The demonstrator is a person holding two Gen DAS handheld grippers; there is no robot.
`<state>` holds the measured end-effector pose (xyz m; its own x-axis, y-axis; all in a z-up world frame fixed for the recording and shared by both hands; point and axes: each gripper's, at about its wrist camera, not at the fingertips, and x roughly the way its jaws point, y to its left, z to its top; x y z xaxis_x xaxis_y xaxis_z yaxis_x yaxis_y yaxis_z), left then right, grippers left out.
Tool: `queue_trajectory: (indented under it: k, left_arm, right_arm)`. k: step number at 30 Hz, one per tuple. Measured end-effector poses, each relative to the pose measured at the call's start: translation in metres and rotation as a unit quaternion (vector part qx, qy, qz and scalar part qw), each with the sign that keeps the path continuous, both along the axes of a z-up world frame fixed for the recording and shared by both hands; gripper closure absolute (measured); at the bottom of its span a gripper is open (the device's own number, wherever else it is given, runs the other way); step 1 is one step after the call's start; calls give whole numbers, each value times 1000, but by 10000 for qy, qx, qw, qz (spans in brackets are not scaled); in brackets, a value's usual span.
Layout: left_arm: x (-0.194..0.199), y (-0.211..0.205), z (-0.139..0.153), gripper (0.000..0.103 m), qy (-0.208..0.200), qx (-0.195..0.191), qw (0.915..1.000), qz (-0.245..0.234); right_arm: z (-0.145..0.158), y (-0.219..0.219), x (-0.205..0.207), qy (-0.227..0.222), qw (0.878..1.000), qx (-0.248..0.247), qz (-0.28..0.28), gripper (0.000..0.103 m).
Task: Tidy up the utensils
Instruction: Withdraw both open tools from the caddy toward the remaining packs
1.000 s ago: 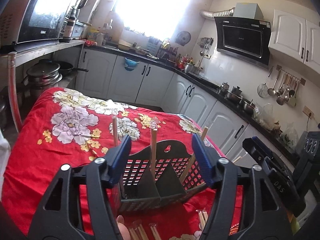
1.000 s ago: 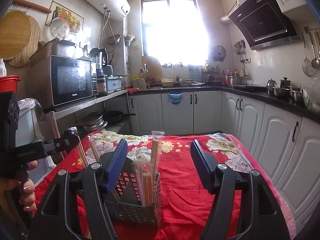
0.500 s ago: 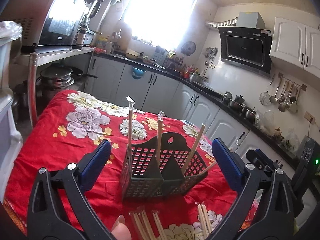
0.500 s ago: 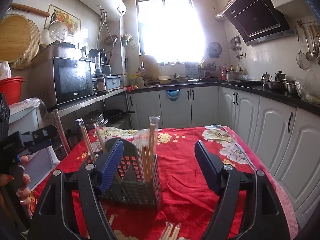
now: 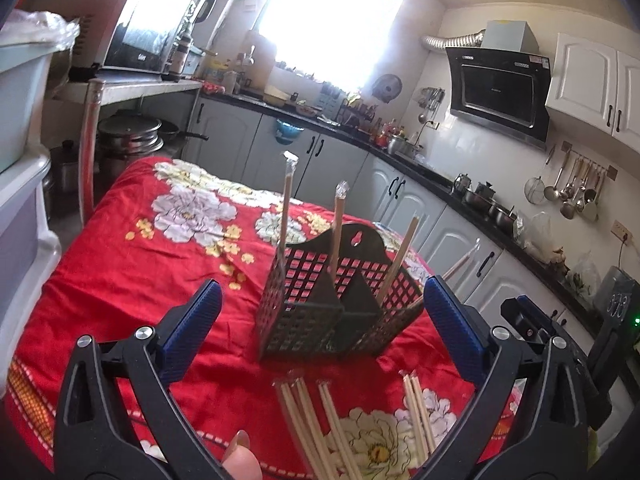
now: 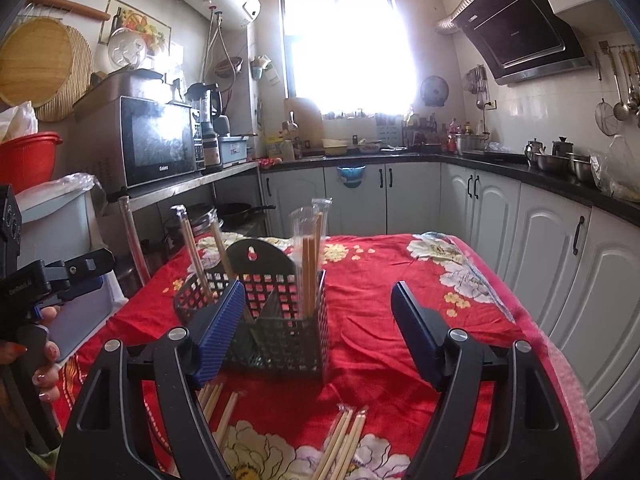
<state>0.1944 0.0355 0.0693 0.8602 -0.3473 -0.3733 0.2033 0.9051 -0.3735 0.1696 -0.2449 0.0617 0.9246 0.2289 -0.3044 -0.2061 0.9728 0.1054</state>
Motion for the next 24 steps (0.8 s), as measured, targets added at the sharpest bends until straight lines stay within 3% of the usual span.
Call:
queue_trajectory:
  k: [24]
  left_arm:
    - [-36,28,-49,11,606,127,9976,313]
  right_arm:
    - [-31,39,-16,597,9964,-222,551,30]
